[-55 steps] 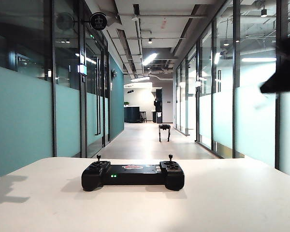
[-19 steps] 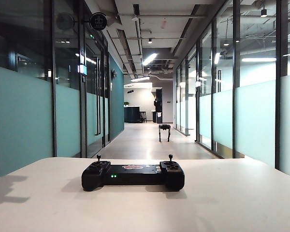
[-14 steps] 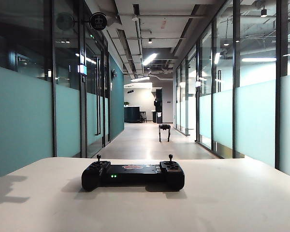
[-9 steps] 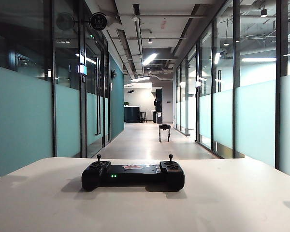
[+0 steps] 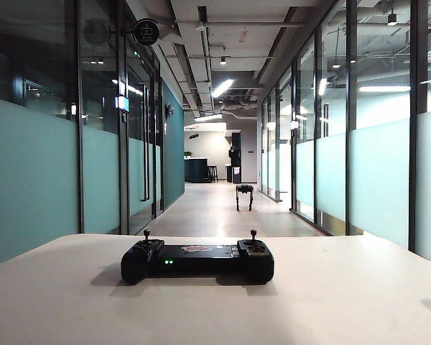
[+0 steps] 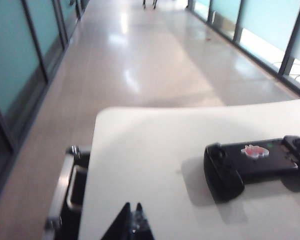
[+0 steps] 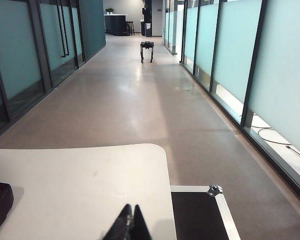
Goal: Push the left joystick on the remote control sitting on the white table forward to make the robot dog walk in a straight line until it approaches the door.
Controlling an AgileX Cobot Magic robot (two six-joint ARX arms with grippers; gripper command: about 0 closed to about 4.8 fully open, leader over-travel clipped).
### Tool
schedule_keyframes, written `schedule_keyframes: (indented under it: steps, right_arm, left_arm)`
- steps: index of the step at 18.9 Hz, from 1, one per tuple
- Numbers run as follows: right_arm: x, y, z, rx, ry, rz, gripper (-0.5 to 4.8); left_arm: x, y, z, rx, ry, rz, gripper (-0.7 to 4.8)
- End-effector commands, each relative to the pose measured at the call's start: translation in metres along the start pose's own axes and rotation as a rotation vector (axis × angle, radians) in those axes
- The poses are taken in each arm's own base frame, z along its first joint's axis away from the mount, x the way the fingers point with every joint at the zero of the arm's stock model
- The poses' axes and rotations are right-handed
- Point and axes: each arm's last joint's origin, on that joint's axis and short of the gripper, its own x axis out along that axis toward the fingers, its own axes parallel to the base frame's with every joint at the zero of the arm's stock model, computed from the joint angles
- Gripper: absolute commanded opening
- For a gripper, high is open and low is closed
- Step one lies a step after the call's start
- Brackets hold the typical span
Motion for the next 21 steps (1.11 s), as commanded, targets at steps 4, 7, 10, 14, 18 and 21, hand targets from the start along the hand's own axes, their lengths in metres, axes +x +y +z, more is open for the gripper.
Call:
schedule_keyframes:
  steps: [4,7,10,14,18,21]
  right_arm:
    - [0.0,0.0,-0.002,0.0,-0.003,-0.002,-0.01]
    - [0.0,0.0,-0.002,0.0,-0.003,-0.002,-0.01]
    - [0.0,0.0,-0.003,-0.001,0.005,-0.002,-0.01]
    - [0.0,0.0,-0.004,-0.002,0.02,-0.002,-0.01]
    - [0.0,0.0,-0.004,-0.002,0.02,-0.002,-0.01]
    - [0.0,0.0,-0.004,-0.002,0.02,-0.002,-0.01]
  left_arm:
    - [-0.007,0.005,-0.017,-0.017,-0.149,0.085,-0.06]
    - [-0.004,0.006,-0.026,-0.034,-0.121,0.125,-0.06]
    - [0.0,0.006,-0.037,-0.036,-0.087,0.143,-0.06]
    - [0.004,0.006,-0.047,-0.035,-0.095,0.152,-0.06]
    - [0.006,0.004,-0.05,-0.01,-0.099,0.185,-0.06]
    - [0.006,0.003,-0.049,-0.014,-0.103,0.184,-0.06]
